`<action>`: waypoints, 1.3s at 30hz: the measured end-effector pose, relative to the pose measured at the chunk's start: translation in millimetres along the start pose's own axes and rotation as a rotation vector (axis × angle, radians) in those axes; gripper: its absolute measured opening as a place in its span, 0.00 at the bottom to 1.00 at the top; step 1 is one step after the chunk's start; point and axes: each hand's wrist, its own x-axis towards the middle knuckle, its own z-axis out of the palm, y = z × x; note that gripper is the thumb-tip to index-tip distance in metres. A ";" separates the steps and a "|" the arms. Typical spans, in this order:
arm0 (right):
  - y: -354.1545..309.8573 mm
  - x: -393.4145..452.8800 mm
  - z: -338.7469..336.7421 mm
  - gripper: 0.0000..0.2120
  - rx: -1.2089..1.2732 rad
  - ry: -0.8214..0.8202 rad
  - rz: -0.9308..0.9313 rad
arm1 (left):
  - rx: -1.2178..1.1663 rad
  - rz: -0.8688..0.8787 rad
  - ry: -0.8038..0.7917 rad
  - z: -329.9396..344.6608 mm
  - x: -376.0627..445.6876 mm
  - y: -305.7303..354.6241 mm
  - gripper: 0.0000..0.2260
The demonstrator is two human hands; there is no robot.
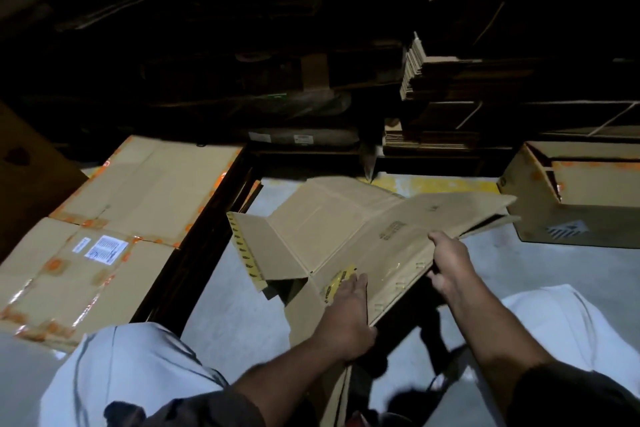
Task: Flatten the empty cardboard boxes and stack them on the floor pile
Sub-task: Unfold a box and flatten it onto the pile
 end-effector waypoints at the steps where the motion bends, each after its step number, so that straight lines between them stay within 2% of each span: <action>1: -3.1 -1.4 2.0 0.11 0.012 -0.005 -0.012 | 0.030 0.000 0.097 -1.4 -3.7 4.7 0.41; 5: -21.7 -14.3 11.4 0.12 0.080 0.019 -0.075 | 0.053 0.036 0.549 -14.5 -31.2 4.1 0.36; 8: -40.8 -28.7 17.8 0.14 0.147 0.019 -0.116 | -0.016 -0.006 0.747 -36.0 -50.0 -13.1 0.30; 11: -53.0 -50.0 26.2 0.16 0.192 -0.015 -0.138 | 0.000 0.000 0.874 -65.4 -62.7 -23.5 0.23; 14: -58.1 -72.2 32.2 0.11 0.234 -0.065 -0.174 | 0.039 0.040 0.913 -94.0 -70.8 -25.7 0.24; 18: -65.9 -101.2 33.4 0.17 0.282 -0.140 -0.203 | 0.120 0.121 0.948 -120.6 -88.1 -28.3 0.31; 21: -67.0 -120.7 35.5 0.16 0.330 -0.188 -0.216 | 0.220 0.168 1.002 -137.4 -102.4 -33.8 0.34; 26: -67.8 -157.8 61.1 0.11 0.376 -0.335 -0.200 | 0.279 0.187 1.074 -171.8 -120.1 -61.9 0.33; 27: -69.7 -163.7 71.9 0.09 0.379 -0.361 -0.191 | 0.290 0.182 1.094 -181.7 -124.5 -67.5 0.31; 29: -72.8 -171.2 87.8 0.05 0.394 -0.398 -0.174 | 0.313 0.210 1.169 -197.4 -132.7 -67.0 0.18; 30: -73.6 -176.0 98.3 0.04 0.403 -0.425 -0.165 | 0.320 0.206 1.201 -206.1 -140.1 -66.2 0.21; 31: -73.1 -179.1 108.5 0.04 0.410 -0.450 -0.161 | 0.339 0.202 1.210 -213.6 -144.9 -70.4 0.29; 32: -72.4 -181.5 117.9 0.04 0.411 -0.472 -0.163 | 0.359 0.202 1.226 -221.9 -149.9 -76.6 0.31; 34: -70.4 -188.2 138.5 0.04 0.398 -0.523 -0.171 | 0.449 0.178 1.237 -236.9 -158.0 -99.6 0.19; 35: -68.7 -193.1 149.3 0.04 0.394 -0.554 -0.173 | 0.490 0.158 1.241 -244.4 -161.8 -113.3 0.17; 39: -49.5 -214.2 191.1 0.07 0.364 -0.622 -0.163 | 0.619 0.121 1.253 -267.0 -186.0 -163.1 0.21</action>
